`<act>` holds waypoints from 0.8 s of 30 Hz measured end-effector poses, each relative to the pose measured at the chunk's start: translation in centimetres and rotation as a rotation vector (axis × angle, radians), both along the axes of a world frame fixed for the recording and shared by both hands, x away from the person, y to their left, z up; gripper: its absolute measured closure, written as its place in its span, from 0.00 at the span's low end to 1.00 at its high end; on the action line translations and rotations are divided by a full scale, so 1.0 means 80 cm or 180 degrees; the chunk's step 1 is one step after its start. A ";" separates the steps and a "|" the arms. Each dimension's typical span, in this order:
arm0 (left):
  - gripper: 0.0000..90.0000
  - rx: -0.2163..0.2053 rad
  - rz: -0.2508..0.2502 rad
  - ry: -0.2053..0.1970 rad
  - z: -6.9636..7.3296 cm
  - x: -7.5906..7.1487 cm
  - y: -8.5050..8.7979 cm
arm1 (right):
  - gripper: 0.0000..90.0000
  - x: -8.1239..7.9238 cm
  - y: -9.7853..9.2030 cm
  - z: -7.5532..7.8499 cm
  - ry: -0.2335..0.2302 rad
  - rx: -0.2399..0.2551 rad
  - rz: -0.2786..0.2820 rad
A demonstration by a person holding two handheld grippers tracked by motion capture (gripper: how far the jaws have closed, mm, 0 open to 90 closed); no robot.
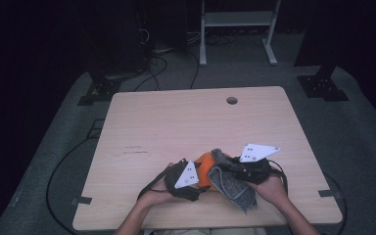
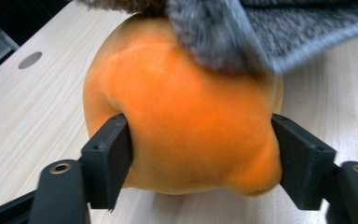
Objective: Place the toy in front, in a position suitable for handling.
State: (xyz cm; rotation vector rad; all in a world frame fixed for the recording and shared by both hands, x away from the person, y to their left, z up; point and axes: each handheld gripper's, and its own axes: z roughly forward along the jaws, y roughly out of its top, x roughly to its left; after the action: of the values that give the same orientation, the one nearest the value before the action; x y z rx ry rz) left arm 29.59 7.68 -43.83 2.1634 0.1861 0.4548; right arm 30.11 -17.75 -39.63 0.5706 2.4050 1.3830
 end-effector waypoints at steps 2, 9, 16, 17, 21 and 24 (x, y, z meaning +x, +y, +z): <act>0.20 -0.0262 0.0043 0.0296 0.003 0.009 0.004 | 0.85 0.001 -0.008 -0.005 0.0021 0.0044 -0.0067; 0.22 -0.0335 0.0162 0.0510 0.002 0.014 -0.003 | 0.85 -0.014 -0.014 -0.003 -0.0059 0.0011 -0.0061; 0.30 0.0003 -0.0014 0.0159 0.004 0.000 -0.005 | 0.85 -0.023 0.021 0.013 -0.0209 -0.0125 0.0158; 0.31 0.0013 -0.0015 0.0168 0.002 0.000 -0.004 | 0.85 -0.017 0.021 0.013 -0.0164 -0.0100 0.0122; 0.30 0.0024 0.0026 0.0258 -0.005 0.003 0.003 | 0.85 0.001 0.008 0.007 -0.0090 -0.0096 -0.0045; 0.27 -0.0012 0.0077 0.0313 -0.007 0.005 0.004 | 0.85 0.011 -0.012 -0.003 0.0058 0.0019 -0.0152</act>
State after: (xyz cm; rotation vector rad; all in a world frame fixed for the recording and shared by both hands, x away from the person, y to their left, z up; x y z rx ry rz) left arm 29.98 8.02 -44.42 2.1834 0.2677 0.3616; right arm 31.00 -18.72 -39.88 0.6406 2.3862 1.3717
